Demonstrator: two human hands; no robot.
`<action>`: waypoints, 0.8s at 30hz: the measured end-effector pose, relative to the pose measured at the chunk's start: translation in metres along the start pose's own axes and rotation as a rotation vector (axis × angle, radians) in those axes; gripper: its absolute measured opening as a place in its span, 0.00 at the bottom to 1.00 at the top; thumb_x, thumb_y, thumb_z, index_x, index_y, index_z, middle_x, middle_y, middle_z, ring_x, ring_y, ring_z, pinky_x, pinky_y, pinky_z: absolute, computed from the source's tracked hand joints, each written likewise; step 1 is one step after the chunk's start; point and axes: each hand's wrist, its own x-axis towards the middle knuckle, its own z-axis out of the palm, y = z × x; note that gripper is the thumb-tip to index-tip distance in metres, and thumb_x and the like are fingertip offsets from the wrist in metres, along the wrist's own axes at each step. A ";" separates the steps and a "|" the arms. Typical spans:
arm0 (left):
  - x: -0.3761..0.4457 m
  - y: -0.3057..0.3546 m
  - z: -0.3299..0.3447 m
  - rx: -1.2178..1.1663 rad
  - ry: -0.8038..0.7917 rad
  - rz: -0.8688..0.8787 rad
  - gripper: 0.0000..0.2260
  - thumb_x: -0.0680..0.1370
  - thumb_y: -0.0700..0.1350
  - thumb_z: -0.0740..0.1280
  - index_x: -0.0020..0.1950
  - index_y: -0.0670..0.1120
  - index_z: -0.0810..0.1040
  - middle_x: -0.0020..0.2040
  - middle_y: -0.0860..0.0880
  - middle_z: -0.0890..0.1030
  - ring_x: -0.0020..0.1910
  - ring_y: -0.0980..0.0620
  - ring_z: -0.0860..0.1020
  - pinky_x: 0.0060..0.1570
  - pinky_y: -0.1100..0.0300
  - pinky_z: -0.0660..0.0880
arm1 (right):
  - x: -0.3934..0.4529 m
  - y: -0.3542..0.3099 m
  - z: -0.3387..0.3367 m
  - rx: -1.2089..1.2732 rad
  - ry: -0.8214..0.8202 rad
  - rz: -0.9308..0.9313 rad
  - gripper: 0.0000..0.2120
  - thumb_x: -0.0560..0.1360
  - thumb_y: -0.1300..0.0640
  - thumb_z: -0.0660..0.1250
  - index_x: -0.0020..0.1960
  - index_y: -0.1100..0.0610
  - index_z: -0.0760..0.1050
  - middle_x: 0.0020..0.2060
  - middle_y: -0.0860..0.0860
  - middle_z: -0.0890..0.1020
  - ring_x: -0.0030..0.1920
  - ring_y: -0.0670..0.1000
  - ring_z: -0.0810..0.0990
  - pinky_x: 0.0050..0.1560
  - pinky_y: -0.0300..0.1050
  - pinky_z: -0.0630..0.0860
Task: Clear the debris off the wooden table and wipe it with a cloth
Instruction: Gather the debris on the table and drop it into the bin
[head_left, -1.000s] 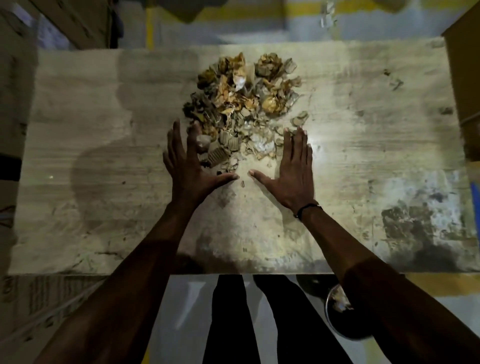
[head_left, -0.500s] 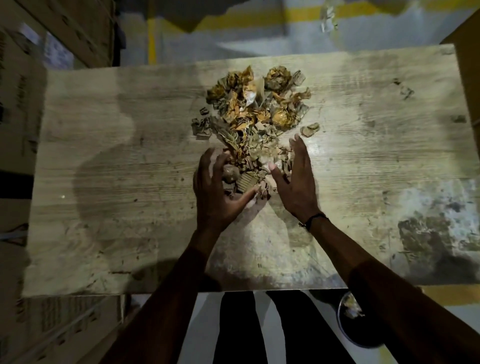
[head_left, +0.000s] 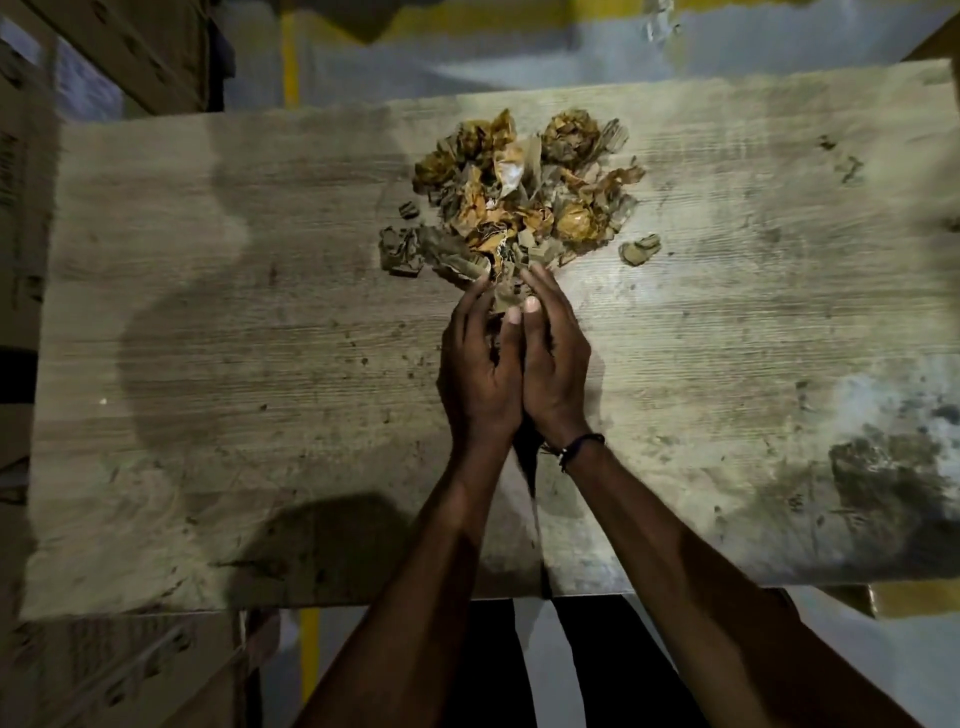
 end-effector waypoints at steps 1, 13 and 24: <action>-0.002 0.002 0.000 -0.030 0.000 -0.044 0.21 0.86 0.60 0.58 0.75 0.52 0.75 0.74 0.55 0.76 0.72 0.60 0.74 0.67 0.55 0.76 | -0.002 -0.001 0.000 0.057 -0.020 0.026 0.17 0.88 0.57 0.59 0.73 0.59 0.77 0.74 0.51 0.77 0.76 0.45 0.72 0.76 0.44 0.70; -0.026 0.035 -0.001 -0.399 -0.009 -0.511 0.07 0.81 0.59 0.71 0.57 0.63 0.86 0.56 0.62 0.86 0.58 0.63 0.83 0.62 0.54 0.81 | -0.023 -0.013 -0.009 0.578 0.072 0.405 0.12 0.85 0.59 0.67 0.66 0.53 0.82 0.65 0.51 0.84 0.69 0.50 0.81 0.69 0.52 0.77; -0.045 0.108 -0.023 -0.848 0.090 -0.518 0.05 0.82 0.42 0.72 0.55 0.50 0.86 0.56 0.47 0.87 0.57 0.49 0.83 0.61 0.50 0.78 | -0.036 -0.081 -0.052 0.680 0.013 0.318 0.13 0.84 0.63 0.66 0.67 0.62 0.81 0.62 0.55 0.86 0.66 0.54 0.83 0.66 0.49 0.79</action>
